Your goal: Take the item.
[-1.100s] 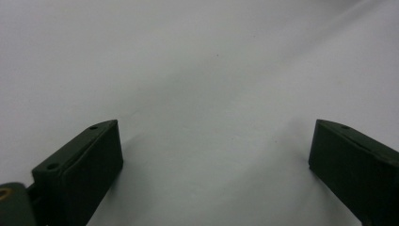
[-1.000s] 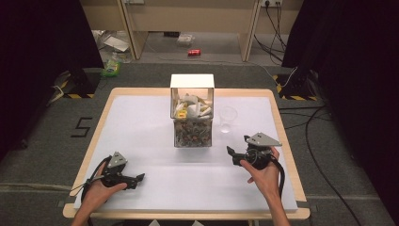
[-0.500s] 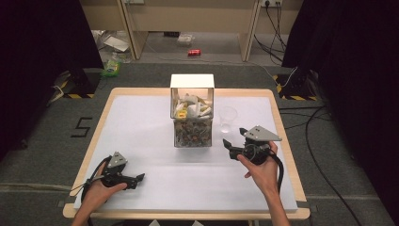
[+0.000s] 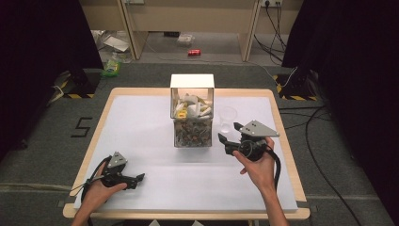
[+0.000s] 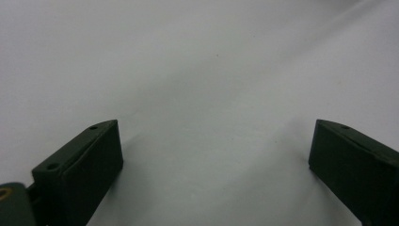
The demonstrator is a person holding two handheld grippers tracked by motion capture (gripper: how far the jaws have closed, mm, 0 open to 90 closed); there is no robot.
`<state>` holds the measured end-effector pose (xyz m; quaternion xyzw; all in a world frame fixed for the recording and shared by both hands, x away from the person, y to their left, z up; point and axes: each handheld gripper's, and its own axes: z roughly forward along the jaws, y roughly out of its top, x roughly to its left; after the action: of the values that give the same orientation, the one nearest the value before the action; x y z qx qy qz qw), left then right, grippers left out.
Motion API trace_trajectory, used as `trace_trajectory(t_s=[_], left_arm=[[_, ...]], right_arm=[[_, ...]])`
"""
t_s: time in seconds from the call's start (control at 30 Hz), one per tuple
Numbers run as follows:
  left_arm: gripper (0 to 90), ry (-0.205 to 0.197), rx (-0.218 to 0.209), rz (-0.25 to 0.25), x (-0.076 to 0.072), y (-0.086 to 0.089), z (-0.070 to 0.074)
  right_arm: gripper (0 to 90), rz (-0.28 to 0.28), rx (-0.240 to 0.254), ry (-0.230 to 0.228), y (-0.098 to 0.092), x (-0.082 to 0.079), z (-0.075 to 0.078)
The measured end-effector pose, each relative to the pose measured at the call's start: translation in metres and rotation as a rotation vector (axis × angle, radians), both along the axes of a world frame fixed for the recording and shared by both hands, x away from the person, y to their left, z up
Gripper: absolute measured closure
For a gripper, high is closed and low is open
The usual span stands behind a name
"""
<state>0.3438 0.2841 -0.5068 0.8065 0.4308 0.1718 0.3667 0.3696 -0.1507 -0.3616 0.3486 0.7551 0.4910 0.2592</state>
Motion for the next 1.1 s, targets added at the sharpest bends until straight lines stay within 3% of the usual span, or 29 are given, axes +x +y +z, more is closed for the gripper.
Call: trace_trajectory(t_s=[1.1], left_arm=[[2.7, 0.0, -0.001, 0.0, 0.0, 0.0, 0.0]], right_arm=[[41.3, 0.086, 0.024, -0.071, 0.037, 0.014, 0.037]])
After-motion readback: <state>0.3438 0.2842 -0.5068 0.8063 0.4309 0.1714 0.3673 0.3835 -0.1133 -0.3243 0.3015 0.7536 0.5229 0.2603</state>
